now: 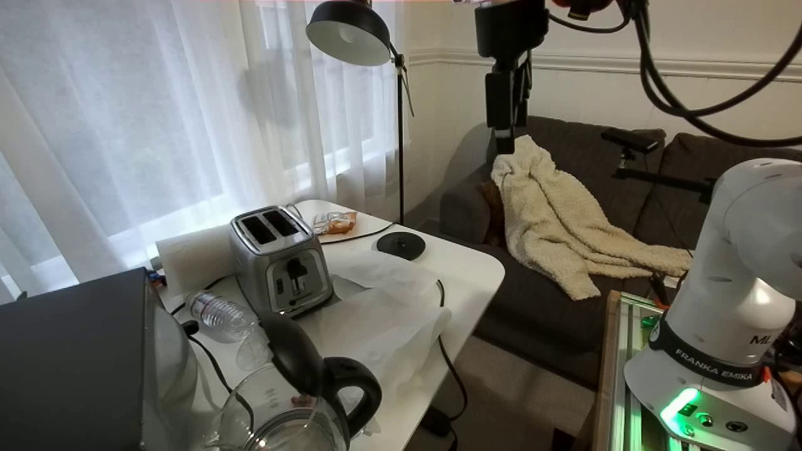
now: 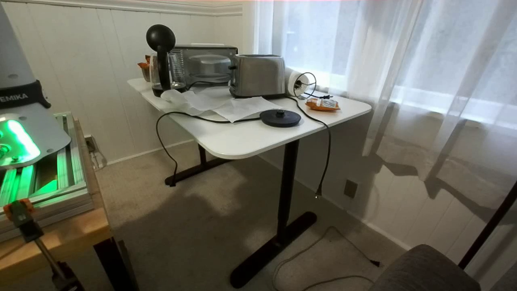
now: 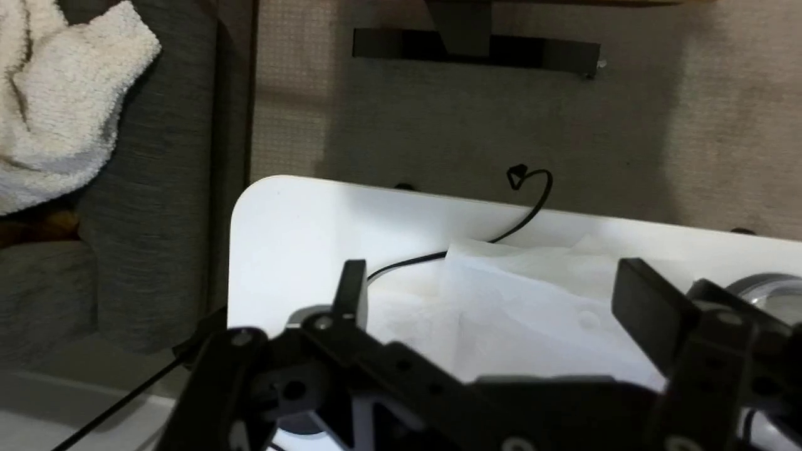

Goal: Move the black kettle electric base to the left

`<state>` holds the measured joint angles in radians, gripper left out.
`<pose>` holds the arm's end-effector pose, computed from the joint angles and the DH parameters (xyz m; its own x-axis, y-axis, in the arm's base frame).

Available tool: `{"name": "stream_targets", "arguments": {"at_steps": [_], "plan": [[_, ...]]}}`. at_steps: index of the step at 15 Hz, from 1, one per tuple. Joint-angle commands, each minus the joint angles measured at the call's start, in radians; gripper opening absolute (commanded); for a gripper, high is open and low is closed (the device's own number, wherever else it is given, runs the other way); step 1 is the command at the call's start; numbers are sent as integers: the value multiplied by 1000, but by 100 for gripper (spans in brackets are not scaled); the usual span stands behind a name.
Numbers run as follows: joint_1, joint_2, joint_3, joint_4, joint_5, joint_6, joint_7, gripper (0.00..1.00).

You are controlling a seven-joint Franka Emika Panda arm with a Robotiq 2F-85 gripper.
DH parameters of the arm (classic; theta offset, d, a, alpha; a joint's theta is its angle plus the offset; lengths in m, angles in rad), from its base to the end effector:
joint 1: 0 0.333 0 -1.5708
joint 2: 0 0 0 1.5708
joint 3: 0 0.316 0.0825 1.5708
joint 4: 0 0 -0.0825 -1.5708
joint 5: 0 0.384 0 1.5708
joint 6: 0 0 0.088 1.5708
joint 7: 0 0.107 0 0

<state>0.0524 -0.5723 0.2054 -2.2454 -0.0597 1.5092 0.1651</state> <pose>0.3469 0.0989 0.5623 0.9893 0.0381 -0.1410 0.0654 -0.9786 0.1950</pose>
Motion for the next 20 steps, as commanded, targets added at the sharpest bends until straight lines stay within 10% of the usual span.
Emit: {"name": "stream_targets", "arguments": {"at_steps": [1,15,20], "plan": [[-39,58,-67,0,-5,106,60,100],[-213,355,-241,-215,-105,788,152,100],[-206,409,-271,-213,-83,821,132,100]]}}
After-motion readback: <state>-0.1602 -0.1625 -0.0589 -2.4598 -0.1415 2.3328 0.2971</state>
